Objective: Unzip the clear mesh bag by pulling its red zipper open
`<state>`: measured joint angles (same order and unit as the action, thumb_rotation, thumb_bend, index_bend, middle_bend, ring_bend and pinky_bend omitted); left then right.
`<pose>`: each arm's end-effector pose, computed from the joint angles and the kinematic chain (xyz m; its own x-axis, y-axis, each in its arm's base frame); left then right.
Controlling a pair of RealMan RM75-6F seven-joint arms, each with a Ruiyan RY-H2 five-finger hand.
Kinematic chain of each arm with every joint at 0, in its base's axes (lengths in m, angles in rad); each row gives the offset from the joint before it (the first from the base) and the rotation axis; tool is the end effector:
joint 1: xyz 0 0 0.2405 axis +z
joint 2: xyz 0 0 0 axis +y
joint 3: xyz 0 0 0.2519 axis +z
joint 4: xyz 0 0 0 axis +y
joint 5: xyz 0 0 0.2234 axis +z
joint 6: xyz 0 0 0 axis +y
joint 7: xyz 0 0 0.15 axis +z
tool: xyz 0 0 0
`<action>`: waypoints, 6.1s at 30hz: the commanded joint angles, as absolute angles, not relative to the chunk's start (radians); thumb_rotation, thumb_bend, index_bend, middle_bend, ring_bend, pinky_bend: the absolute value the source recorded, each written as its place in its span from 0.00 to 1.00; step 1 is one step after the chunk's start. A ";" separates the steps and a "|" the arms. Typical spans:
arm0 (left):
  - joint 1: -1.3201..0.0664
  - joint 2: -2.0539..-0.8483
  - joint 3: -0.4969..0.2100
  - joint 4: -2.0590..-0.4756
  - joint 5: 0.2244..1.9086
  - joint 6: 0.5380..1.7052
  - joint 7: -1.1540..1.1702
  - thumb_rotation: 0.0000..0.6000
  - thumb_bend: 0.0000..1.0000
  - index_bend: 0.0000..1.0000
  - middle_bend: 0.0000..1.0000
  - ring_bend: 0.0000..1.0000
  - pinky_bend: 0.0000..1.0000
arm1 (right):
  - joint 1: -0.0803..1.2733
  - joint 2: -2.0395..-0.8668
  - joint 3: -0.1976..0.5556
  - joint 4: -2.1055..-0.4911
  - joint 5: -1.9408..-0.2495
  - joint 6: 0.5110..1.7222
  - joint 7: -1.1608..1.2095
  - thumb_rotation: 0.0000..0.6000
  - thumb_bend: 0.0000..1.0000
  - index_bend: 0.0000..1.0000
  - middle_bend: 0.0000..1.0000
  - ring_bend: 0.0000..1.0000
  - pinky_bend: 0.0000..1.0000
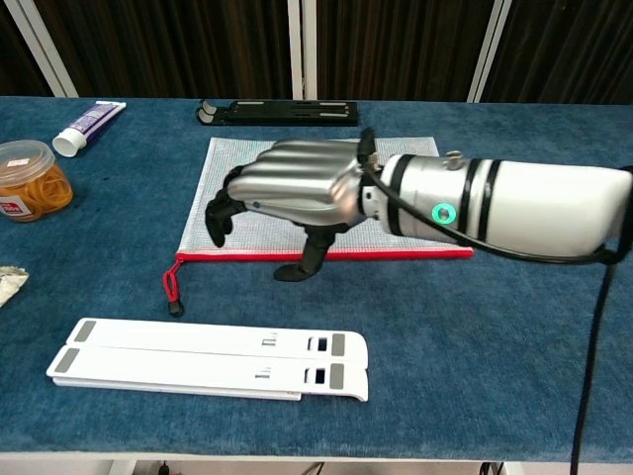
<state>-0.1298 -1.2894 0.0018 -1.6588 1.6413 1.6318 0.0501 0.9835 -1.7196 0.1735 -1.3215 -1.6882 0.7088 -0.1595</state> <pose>-0.2513 0.1830 0.0979 0.2264 -0.0925 0.9696 0.9515 -0.1920 -0.2405 -0.0254 -0.3132 -0.1121 0.6758 -0.0997 0.7303 -0.3856 -0.8922 0.2350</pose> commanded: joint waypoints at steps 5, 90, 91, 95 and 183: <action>-0.093 -1.290 0.009 -1.629 1.622 1.653 0.009 1.00 0.09 0.32 0.26 0.20 0.23 | 1.131 -1.941 0.211 -1.048 -1.677 0.657 -0.214 1.00 0.24 0.36 0.28 0.10 0.25; -0.419 -1.378 -0.106 -1.471 1.554 1.145 -0.613 1.00 0.09 0.32 0.21 0.17 0.23 | 1.167 -1.942 0.096 -0.901 -1.756 1.172 0.041 1.00 0.63 0.77 0.40 0.16 0.24; -0.434 -1.394 -0.111 -1.454 1.552 1.134 -0.653 1.00 0.09 0.32 0.20 0.17 0.23 | 1.166 -1.941 0.098 -0.899 -1.758 1.181 0.042 1.00 0.63 0.77 0.39 0.16 0.24; -0.474 -1.443 -0.121 -1.404 1.560 1.120 -0.748 1.00 0.10 0.32 0.18 0.15 0.22 | 1.165 -1.940 0.100 -0.893 -1.761 1.193 0.039 1.00 0.63 0.78 0.39 0.16 0.23; -0.607 -1.713 -0.076 -1.113 1.540 1.154 -0.928 1.00 0.53 0.66 0.23 0.12 0.20 | 1.027 -1.995 0.079 -0.778 -1.729 1.285 -0.068 1.00 0.67 0.87 0.41 0.16 0.13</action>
<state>-0.6068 -1.7155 -0.0757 -1.1108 1.5399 1.1527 -0.9216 1.0264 -1.9932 0.0776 -0.7812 -1.7297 1.2851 -0.0689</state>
